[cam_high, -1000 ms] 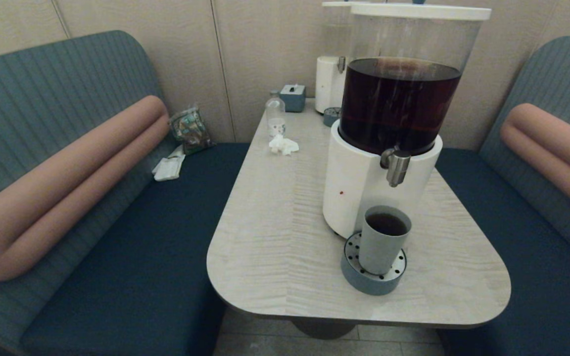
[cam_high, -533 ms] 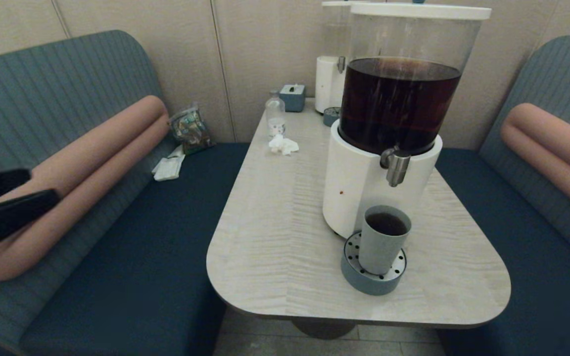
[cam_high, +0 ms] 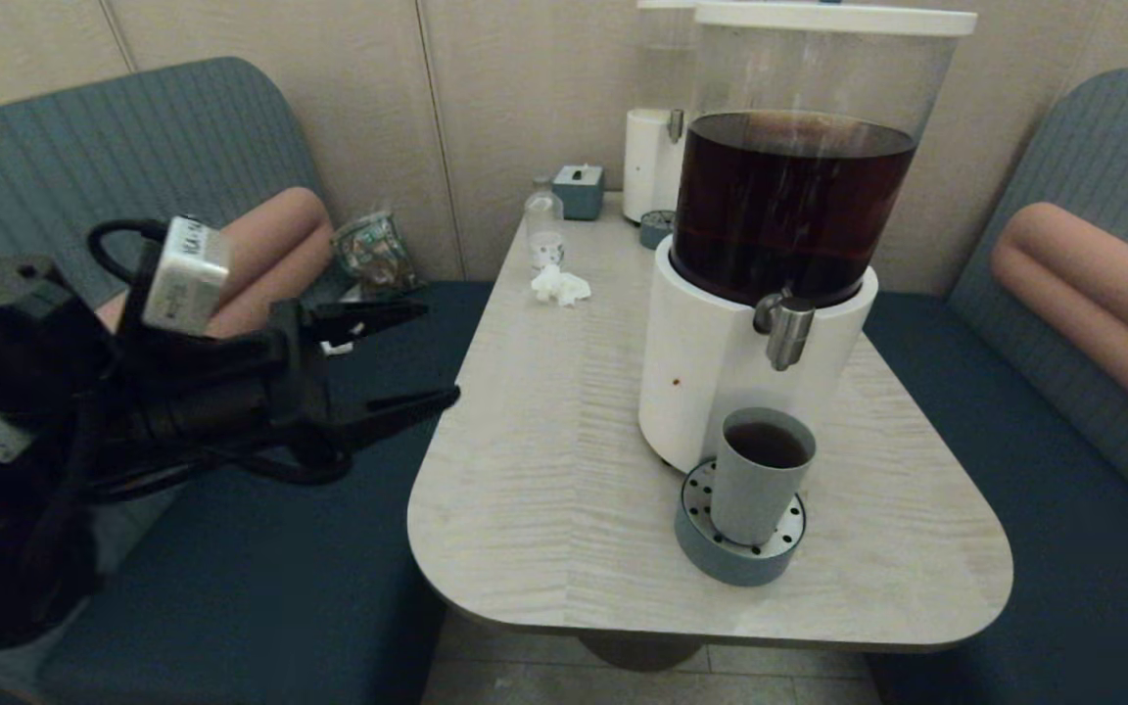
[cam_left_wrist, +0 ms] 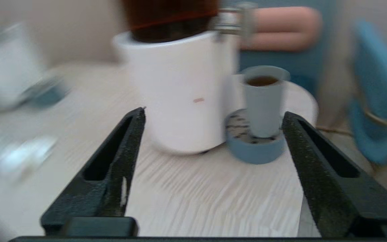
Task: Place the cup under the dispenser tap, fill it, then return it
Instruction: Place the cup next to the water dispenser
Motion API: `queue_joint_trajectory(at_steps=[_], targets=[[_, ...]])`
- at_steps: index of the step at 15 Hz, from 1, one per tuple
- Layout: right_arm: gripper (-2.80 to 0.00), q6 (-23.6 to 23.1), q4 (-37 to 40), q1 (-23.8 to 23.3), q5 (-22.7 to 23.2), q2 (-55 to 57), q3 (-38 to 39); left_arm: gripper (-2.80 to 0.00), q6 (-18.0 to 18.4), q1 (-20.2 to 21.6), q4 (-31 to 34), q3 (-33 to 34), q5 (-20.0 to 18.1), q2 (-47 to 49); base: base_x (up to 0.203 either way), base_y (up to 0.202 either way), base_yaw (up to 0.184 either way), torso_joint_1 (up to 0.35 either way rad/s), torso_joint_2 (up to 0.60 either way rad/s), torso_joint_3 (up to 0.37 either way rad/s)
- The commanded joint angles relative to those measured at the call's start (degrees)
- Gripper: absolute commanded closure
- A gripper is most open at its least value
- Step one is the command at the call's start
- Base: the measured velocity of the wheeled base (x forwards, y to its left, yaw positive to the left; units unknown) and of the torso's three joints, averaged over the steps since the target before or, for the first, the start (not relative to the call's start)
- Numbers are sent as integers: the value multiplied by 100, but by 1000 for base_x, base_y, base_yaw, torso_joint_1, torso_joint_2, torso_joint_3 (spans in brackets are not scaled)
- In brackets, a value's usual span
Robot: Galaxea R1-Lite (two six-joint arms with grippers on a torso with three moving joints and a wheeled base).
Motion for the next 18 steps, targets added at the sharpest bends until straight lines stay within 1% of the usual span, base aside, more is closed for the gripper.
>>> queue_joint_trajectory(at_steps=[1,2,3,7,9,13,15,18], targets=[[0,-5,2,3,4,-11,0,-280,42,-306,-565,-244,-439,1048,0,0,0,0,0,0],[0,-5,2,3,4,-11,0,-280,45,-393,-585,-358,-552,1207,0,0,0,0,0,0],[0,-5,2,3,4,-11,0,-280,37,-486,-610,-439,-578,1382,0,0,0,0,0,0],[0,-5,2,3,4,-11,0,-280,-22,-926,-720,-740,-577,2187,0,0,0,0,0,0],[0,-5,2,3,4,-11,0,-280,-87,-1098,-728,-1023,-529,2503,0,0,0,0,0,0],[0,-5,2,3,4,-11,0,-280,-223,-1554,-737,-1645,-27,2948,0,0,0,0,0,0],[0,-5,2,3,4,-11,0,-280,-302,-1807,-738,-1940,320,3125,0,0,0,0,0,0],[0,-5,2,3,4,-11,0,-280,-366,-2077,-738,-2152,536,3296,0,0,0,0,0,0]])
